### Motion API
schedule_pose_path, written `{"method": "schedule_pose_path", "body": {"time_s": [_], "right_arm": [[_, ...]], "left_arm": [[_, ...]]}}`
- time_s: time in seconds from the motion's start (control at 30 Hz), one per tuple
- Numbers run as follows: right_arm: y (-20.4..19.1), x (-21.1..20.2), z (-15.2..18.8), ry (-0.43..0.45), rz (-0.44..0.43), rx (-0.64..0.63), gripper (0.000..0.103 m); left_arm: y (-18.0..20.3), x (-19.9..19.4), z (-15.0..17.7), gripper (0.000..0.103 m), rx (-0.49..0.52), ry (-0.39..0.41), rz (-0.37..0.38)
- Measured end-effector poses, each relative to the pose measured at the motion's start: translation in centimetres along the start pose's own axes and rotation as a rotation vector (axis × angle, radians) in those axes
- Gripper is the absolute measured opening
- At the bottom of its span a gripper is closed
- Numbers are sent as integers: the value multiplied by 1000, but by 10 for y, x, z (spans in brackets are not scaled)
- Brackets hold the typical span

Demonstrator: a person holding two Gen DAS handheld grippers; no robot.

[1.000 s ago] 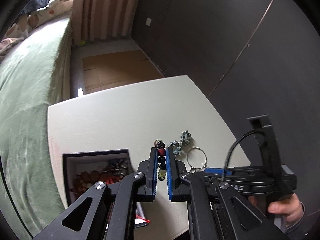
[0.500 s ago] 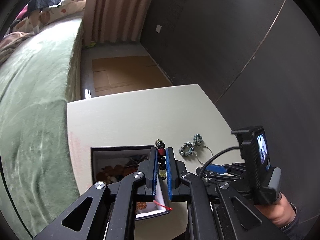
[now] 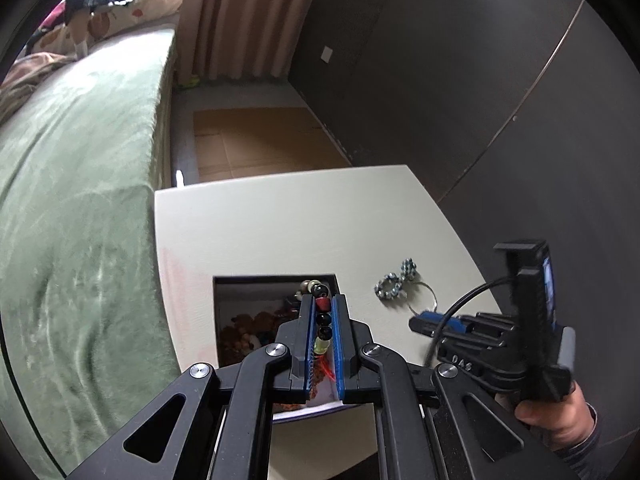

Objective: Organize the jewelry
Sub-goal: 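Carry the bead bracelet to the box with the left gripper while the right grasps the small silver ring, then drop the silver ring into the box and open the right gripper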

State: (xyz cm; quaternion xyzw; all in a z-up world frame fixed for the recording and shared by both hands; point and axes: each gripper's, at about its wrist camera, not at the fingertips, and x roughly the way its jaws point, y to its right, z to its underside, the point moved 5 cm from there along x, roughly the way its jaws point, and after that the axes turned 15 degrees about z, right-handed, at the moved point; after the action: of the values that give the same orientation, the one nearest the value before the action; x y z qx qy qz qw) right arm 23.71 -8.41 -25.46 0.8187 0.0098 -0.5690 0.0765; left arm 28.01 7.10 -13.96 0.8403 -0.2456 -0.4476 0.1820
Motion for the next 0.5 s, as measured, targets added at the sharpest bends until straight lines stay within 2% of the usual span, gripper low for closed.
{"method": "schedule_pose_path", "body": {"time_s": [0.17, 0.3, 0.37, 0.43, 0.5], "right_arm": [[-1, -16, 0, 26, -57, 12, 13], [-3, -23, 1, 31, -79, 13, 13], [-8, -23, -2, 34, -98, 13, 13], [-21, -21, -8, 41, -114, 14, 13], [-25, -27, -9, 56, -140, 16, 13]], "left_arm": [[-3, 10, 4, 8, 1, -48, 4], [-20, 21, 9, 14, -77, -106, 3], [-25, 18, 9, 24, -97, -97, -1], [-27, 13, 6, 50, -102, -71, -5], [-30, 6, 3, 59, -104, -40, -19]]}}
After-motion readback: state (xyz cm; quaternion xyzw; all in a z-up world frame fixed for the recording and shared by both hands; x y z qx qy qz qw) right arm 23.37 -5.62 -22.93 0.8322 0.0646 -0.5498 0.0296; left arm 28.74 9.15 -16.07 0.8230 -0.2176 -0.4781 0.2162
